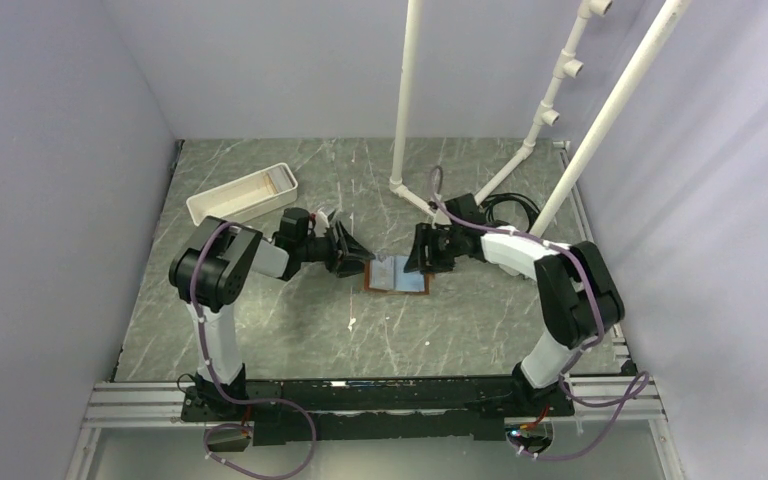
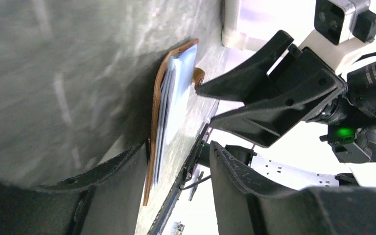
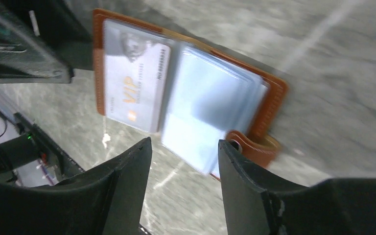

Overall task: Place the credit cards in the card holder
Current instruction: Close the card holder at the center of the board.

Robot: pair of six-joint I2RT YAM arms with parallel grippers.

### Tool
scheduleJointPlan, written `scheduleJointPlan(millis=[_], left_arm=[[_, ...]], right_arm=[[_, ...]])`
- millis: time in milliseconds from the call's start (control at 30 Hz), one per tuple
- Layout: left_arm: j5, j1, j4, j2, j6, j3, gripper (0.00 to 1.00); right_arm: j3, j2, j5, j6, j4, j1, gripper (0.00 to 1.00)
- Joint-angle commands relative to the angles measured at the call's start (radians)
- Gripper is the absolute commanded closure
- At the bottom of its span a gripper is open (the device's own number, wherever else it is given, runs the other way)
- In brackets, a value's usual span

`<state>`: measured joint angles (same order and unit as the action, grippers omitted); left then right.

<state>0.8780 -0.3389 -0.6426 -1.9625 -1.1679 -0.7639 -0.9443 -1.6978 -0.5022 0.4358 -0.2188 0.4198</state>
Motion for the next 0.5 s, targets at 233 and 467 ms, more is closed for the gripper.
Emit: scheduleJointPlan(millis=[233, 467], left_arm=[[-0.045, -0.130, 0.148, 0.038, 0.078, -0.207, 0.46], [-0.045, -0.183, 0.150, -0.020, 0.061, -0.292, 0.46]], right_arm=[[0.118, 0.197, 0.307, -0.020, -0.038, -0.042, 0.42], [0.192, 0.270, 0.410, 0.048, 0.031, -0.027, 0.41]])
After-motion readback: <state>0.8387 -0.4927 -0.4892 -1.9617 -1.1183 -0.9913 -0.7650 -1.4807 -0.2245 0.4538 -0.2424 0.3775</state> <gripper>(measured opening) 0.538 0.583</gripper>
